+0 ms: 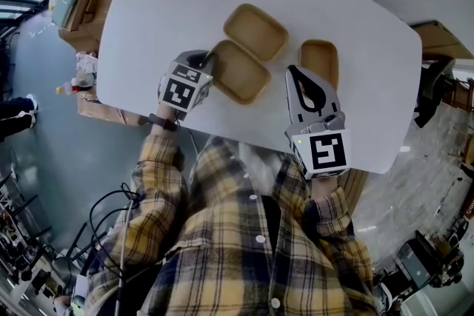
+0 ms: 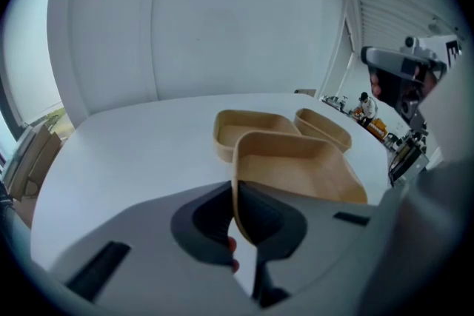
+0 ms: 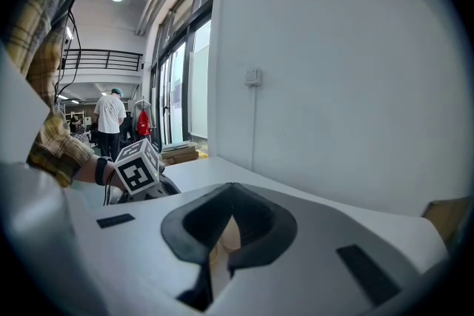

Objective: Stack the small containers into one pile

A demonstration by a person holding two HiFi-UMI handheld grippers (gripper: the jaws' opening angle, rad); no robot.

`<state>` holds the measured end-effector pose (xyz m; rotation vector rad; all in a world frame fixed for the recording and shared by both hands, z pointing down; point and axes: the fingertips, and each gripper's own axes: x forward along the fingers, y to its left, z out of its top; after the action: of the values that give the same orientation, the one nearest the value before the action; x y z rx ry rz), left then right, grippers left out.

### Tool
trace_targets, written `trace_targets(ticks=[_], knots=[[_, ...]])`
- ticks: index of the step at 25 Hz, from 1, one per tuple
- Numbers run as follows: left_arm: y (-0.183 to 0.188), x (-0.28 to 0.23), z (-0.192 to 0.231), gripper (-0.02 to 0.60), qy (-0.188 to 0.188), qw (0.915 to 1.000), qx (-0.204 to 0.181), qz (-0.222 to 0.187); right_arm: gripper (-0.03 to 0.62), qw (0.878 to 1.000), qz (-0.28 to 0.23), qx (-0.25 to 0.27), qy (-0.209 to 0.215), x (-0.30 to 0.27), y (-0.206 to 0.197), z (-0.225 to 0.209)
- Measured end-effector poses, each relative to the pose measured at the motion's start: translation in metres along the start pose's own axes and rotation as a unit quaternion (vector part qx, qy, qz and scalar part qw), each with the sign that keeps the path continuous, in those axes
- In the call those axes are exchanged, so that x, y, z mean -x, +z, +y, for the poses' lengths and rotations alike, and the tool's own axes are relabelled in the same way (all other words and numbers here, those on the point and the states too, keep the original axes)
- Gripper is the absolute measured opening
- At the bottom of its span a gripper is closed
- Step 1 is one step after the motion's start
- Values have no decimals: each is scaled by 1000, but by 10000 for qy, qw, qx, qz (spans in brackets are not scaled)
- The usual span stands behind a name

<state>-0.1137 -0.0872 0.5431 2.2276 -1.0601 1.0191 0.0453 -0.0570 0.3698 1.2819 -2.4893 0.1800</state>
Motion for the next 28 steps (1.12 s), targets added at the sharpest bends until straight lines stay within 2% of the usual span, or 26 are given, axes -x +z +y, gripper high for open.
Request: trace_targets(ticks=[6, 13, 22, 28], knots=[[31, 10, 3, 18, -33, 9997, 70, -223, 14, 9999, -49, -44, -91, 4, 1, -9], [75, 9, 13, 18, -13, 9993, -52, -356, 14, 9997, -76, -133, -195, 4, 3, -26], [108, -34, 25, 18, -88, 9996, -58, -260, 14, 9993, 65, -241, -262, -6, -7, -45], [106, -57, 28, 18, -44, 9999, -84, -36, 14, 9989, 170, -323, -296, -14, -12, -55]])
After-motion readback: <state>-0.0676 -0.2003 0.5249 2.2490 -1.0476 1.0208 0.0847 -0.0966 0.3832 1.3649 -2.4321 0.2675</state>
